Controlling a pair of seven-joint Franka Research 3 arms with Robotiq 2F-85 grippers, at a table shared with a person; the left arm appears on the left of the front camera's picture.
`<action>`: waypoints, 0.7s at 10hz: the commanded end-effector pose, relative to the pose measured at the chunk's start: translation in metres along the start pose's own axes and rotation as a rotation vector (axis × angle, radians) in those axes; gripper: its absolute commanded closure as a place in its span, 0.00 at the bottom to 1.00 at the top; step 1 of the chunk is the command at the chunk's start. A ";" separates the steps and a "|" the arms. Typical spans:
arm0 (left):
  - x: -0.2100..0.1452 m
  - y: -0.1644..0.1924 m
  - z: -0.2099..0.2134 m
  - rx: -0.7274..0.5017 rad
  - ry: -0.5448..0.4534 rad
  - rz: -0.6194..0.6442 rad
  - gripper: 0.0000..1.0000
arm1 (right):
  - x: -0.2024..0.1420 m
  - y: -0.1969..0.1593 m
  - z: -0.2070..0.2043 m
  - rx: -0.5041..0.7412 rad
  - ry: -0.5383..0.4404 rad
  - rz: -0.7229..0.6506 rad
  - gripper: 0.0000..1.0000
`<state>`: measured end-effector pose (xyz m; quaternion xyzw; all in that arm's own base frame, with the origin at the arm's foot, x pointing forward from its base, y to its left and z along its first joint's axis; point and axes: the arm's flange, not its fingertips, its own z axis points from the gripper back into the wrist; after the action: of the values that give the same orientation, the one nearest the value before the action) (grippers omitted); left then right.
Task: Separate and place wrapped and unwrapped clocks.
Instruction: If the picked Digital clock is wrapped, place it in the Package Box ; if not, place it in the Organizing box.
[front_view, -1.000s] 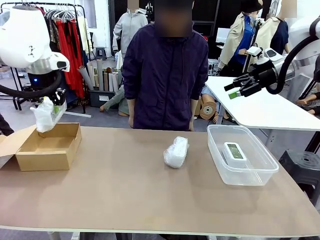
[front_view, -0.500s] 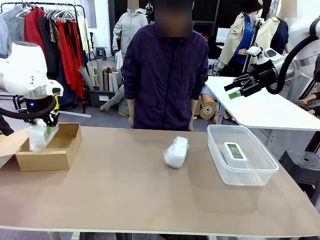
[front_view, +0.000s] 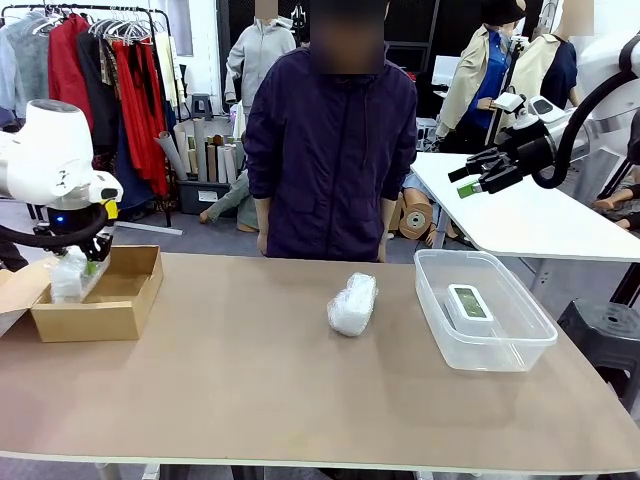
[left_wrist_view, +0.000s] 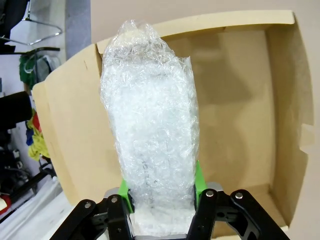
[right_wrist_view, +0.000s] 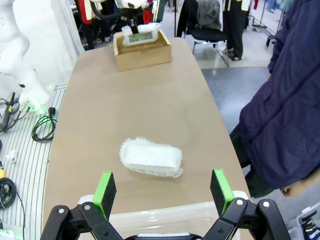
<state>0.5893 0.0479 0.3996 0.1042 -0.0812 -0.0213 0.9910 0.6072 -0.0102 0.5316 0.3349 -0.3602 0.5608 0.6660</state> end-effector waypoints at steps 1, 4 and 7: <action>-0.001 0.002 -0.010 0.035 -0.005 0.017 1.00 | 0.002 0.001 0.000 0.003 -0.004 0.004 0.00; 0.000 0.001 -0.024 0.041 0.005 0.006 1.00 | 0.002 0.001 0.000 0.003 -0.004 0.004 0.00; -0.002 -0.002 -0.034 0.049 0.024 -0.004 0.87 | 0.002 0.001 0.000 0.003 -0.004 0.004 0.00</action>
<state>0.5942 0.0522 0.3666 0.1123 -0.0628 -0.0265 0.9913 0.6072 -0.0102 0.5316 0.3349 -0.3602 0.5608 0.6660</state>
